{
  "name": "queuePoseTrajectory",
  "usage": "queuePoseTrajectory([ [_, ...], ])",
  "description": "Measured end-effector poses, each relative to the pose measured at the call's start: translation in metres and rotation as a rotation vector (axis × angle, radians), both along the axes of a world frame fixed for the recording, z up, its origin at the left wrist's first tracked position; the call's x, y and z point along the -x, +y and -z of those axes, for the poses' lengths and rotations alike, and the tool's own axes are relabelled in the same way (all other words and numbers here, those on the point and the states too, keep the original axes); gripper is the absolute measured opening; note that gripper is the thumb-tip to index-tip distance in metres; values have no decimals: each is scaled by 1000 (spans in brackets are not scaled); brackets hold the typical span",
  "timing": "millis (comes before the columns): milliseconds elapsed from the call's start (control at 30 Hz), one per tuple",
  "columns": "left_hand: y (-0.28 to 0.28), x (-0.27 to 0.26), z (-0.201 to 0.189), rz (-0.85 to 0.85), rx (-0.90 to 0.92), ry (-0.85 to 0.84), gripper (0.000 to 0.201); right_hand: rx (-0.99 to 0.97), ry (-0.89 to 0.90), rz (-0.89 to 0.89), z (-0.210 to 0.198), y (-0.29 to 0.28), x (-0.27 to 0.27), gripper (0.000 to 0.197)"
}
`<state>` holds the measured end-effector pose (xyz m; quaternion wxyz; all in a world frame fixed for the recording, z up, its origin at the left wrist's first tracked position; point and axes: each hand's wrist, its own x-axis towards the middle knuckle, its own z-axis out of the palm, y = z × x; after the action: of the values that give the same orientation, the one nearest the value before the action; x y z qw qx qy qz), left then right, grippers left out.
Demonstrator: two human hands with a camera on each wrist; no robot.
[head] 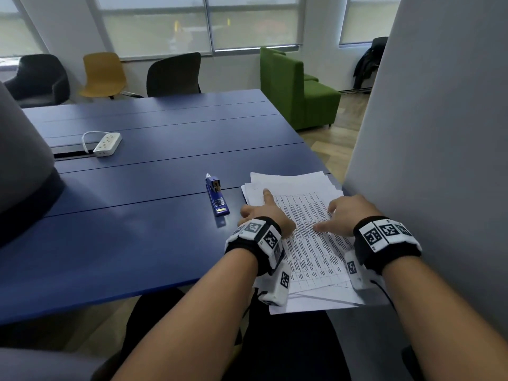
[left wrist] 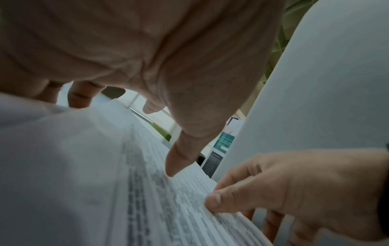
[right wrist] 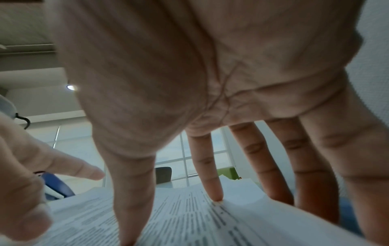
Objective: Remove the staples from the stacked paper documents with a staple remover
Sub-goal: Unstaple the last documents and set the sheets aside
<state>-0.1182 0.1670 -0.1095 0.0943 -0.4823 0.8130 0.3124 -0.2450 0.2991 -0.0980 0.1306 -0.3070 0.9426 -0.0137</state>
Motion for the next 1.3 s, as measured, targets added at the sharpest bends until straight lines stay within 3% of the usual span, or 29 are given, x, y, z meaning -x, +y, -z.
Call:
queuePoseTrajectory([
  [200,-15,-8,-18,68,-36,106,114,-14,12,-16,0,-3,-5,68],
  [333,-23,-18,-23,-23,-144,172,113,-11,17,-21,0,-4,-9,68],
  [533,-19,-10,-28,31,21,252,106,-13,28,-21,-2,-3,-12,73],
  [733,-43,-16,-19,-99,-216,416,131,0,39,-28,1,0,-13,74],
  [800,-43,-19,-19,-137,-255,430,131,4,34,-31,-1,-1,-14,74],
  [867,-40,-19,-20,-183,-300,457,115,3,32,-32,-2,0,-14,73],
  [1033,-25,-31,-22,-86,-267,508,31,11,40,-50,-2,4,-18,73],
  [1167,-27,-61,-27,-16,-341,733,24,160,-50,-32,-3,8,-17,78],
  [1300,-50,-99,-41,33,-318,932,26,842,-210,164,3,3,-25,104],
])
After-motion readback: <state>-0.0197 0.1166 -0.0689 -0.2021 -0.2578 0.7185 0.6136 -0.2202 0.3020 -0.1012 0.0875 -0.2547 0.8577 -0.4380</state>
